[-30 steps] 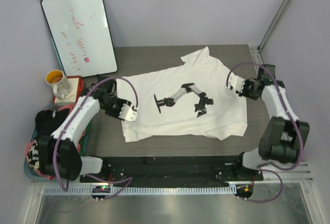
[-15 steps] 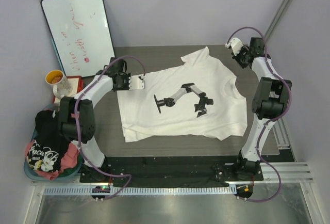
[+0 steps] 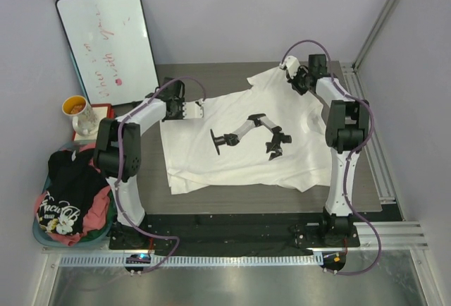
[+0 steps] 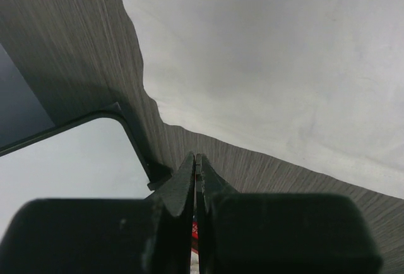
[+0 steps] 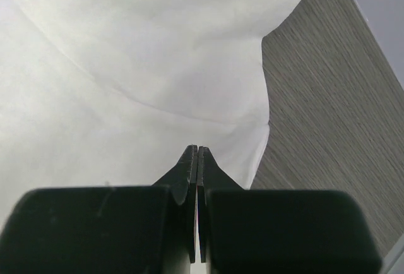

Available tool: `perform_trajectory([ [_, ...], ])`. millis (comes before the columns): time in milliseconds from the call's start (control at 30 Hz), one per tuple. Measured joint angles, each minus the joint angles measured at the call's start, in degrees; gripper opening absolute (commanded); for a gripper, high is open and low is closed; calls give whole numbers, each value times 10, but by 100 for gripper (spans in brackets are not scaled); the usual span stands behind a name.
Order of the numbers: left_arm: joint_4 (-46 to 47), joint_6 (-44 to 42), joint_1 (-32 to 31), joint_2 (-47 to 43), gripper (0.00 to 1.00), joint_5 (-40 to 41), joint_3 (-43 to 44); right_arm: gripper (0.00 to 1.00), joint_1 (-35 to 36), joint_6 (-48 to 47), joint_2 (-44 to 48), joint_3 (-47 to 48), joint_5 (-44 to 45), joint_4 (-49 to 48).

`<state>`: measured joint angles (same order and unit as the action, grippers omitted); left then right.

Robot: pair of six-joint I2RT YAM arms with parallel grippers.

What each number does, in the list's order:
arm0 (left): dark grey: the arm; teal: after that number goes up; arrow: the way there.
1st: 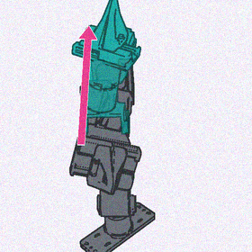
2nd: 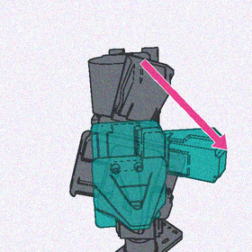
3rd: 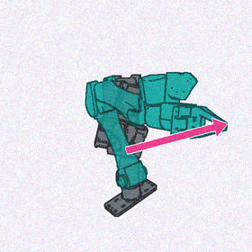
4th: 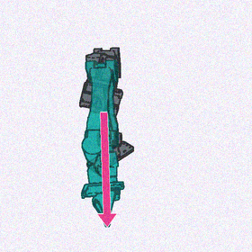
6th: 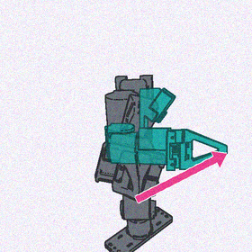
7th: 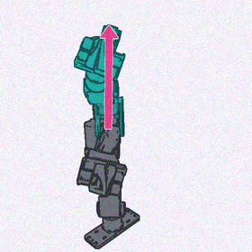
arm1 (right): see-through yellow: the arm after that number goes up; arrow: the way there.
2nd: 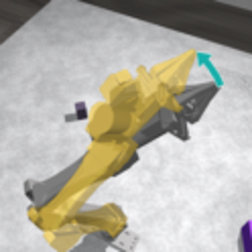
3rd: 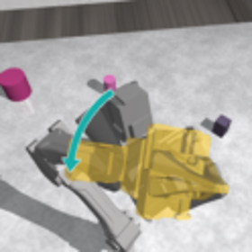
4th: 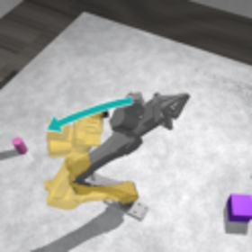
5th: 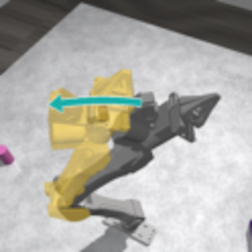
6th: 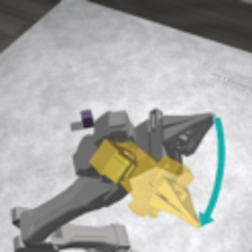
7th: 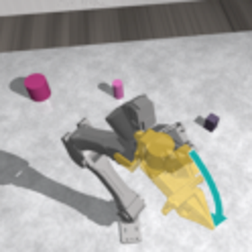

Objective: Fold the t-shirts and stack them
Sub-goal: Flatten out the tshirt

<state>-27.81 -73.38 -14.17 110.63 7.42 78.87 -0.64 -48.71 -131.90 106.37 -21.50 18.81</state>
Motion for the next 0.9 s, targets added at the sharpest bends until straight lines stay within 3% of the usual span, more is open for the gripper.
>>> perform_trajectory([
  [200, 6, -2, -3, 31, 0, 16, 33, 1, 0, 5, -61, 45, 43, -11],
  [900, -47, -19, -30, 184, 0, 57, 181, 1, -26, -36, -95, 78, 171, -58],
])
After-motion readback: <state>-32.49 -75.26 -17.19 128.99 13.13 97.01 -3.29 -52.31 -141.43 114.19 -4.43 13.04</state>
